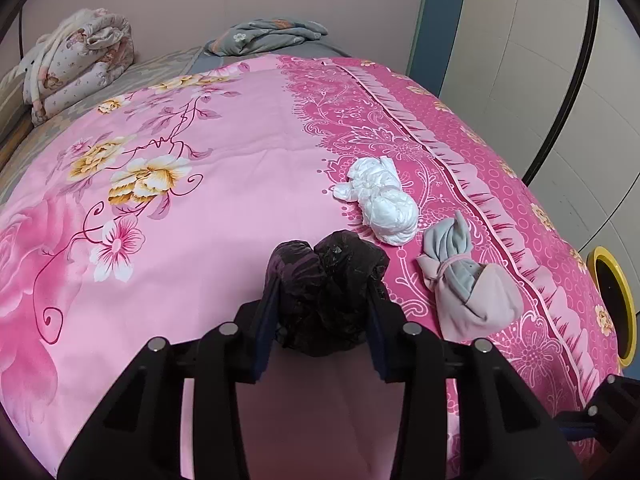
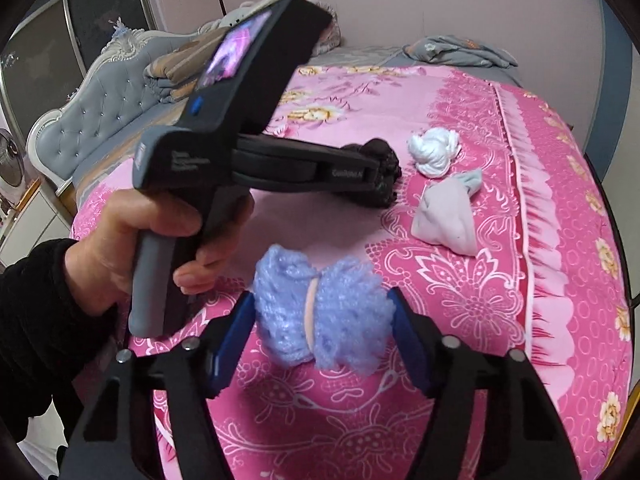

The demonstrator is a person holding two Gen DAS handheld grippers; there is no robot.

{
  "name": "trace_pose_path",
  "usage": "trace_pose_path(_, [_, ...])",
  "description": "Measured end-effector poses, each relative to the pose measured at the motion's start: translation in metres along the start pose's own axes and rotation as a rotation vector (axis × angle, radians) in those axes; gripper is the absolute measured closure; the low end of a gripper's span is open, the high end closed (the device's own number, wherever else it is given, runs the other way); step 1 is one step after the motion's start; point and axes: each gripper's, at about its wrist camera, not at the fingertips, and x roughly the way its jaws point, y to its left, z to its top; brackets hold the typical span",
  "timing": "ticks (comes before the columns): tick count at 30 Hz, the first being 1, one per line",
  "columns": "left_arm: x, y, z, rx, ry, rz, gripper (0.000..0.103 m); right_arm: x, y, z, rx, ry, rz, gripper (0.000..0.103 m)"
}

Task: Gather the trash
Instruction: 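Grasp the black plastic bag with the left gripper while the right grasps the lavender foam net, then carry the black bag and foam net in both grippers over the yellow bin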

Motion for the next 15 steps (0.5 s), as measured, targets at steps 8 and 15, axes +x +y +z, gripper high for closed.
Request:
trace_pose_path(8, [-0.003, 0.007, -0.002, -0.031, -0.027, -0.016, 0.076, 0.0, -0.004, -0.001, 0.006, -0.003, 0.015, 0.051])
trace_pose_path(15, [-0.016, 0.006, -0.001, -0.03, -0.039, 0.021, 0.078, -0.023, -0.009, -0.005, 0.023, -0.045, 0.016, 0.051])
